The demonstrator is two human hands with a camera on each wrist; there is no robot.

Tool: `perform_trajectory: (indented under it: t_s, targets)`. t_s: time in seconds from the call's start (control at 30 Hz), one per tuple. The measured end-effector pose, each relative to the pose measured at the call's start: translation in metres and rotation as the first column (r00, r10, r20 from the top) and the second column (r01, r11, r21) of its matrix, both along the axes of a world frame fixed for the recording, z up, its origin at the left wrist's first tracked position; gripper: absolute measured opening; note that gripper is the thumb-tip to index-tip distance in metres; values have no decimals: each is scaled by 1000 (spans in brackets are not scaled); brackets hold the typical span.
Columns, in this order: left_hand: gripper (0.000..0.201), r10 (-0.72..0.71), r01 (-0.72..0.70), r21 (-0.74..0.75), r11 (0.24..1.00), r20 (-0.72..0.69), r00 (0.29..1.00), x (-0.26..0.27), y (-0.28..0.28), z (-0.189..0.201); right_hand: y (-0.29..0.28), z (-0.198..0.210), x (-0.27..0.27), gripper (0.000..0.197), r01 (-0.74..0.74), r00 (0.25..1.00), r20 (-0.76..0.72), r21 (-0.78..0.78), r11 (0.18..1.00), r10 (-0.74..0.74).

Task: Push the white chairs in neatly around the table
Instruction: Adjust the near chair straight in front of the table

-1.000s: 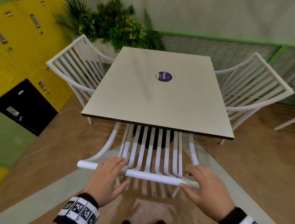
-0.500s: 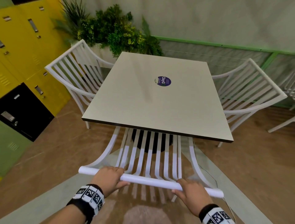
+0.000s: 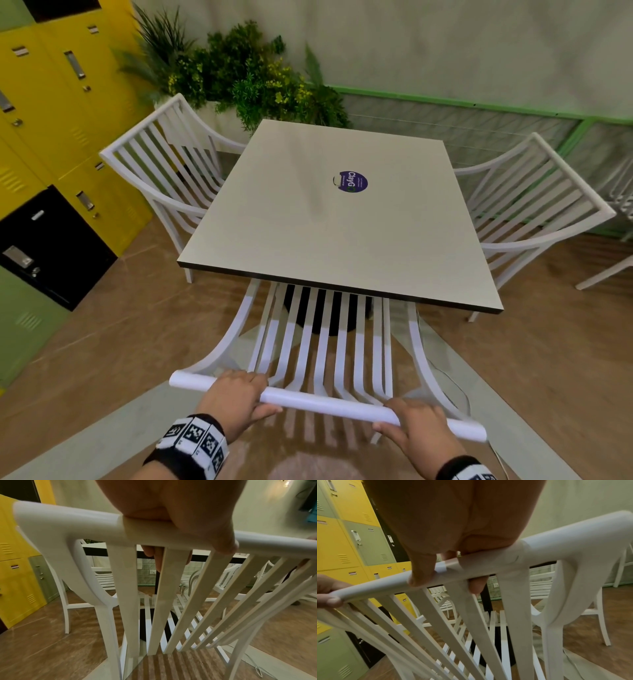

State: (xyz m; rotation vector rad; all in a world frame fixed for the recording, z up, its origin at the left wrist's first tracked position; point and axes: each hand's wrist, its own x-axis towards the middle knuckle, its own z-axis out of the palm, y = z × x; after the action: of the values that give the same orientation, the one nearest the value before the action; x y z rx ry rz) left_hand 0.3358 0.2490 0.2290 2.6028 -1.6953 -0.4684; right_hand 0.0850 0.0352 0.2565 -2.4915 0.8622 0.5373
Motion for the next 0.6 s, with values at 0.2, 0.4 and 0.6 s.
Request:
perform_trajectory:
  t_s: [0.2, 0.4, 0.6]
  targets:
    - [84, -9, 9, 10, 1000, -5, 1000, 1, -8, 5, -5, 1, 2, 52, 16, 1000, -5, -11, 1000, -16]
    - [59, -11, 9, 71, 997, 32, 999, -4, -12, 9, -3, 2, 1, 21, 53, 996, 72, -28, 998, -51]
    - [77, -67, 66, 56, 996, 15, 998, 4, -12, 6, 0, 3, 4, 23, 43, 994, 102, -31, 999, -40]
